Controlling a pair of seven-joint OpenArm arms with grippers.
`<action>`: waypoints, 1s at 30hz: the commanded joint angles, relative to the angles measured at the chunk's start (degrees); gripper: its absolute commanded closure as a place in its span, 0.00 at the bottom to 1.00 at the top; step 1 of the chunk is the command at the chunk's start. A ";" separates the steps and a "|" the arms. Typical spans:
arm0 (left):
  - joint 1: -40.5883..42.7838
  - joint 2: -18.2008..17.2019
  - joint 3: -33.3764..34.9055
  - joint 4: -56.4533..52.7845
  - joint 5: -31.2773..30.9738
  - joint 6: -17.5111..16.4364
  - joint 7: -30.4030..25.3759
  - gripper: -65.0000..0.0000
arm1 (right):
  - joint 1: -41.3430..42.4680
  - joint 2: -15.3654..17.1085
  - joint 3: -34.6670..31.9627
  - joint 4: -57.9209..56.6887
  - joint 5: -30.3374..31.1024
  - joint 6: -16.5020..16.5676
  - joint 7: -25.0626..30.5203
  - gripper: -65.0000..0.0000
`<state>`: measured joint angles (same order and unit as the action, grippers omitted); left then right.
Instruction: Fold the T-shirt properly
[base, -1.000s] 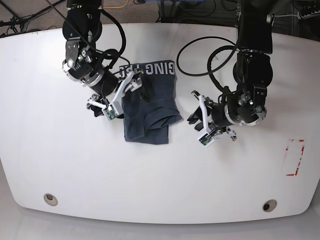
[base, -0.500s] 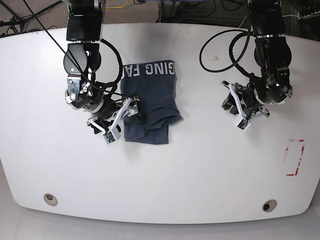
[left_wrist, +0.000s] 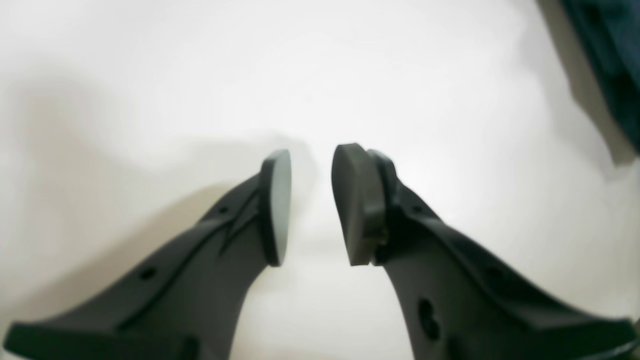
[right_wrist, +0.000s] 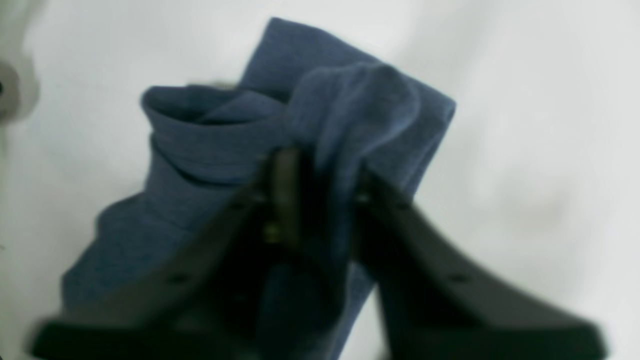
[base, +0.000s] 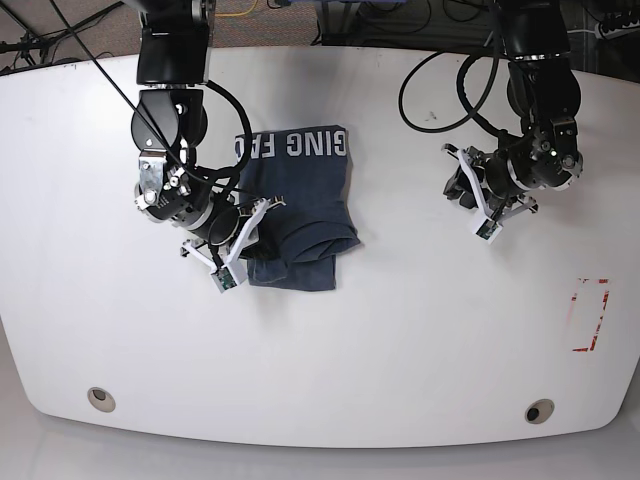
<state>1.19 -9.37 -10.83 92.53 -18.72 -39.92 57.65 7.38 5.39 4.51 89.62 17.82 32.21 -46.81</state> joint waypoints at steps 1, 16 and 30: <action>-0.44 -0.35 0.06 0.17 -0.84 -0.08 -1.60 0.75 | 0.93 -0.51 0.19 3.25 0.86 0.45 1.31 1.00; -0.71 -0.44 0.15 -7.92 -0.93 -0.08 -3.63 0.75 | -4.52 -0.68 0.54 21.80 0.86 0.45 -3.79 1.00; -0.36 -0.08 0.24 -8.09 -0.93 -0.08 -3.63 0.75 | -1.88 -0.77 0.19 24.71 0.94 0.54 -5.02 1.00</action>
<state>0.95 -9.21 -10.68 84.16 -20.62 -39.92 52.64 2.72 4.49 4.75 113.93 17.85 32.62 -54.19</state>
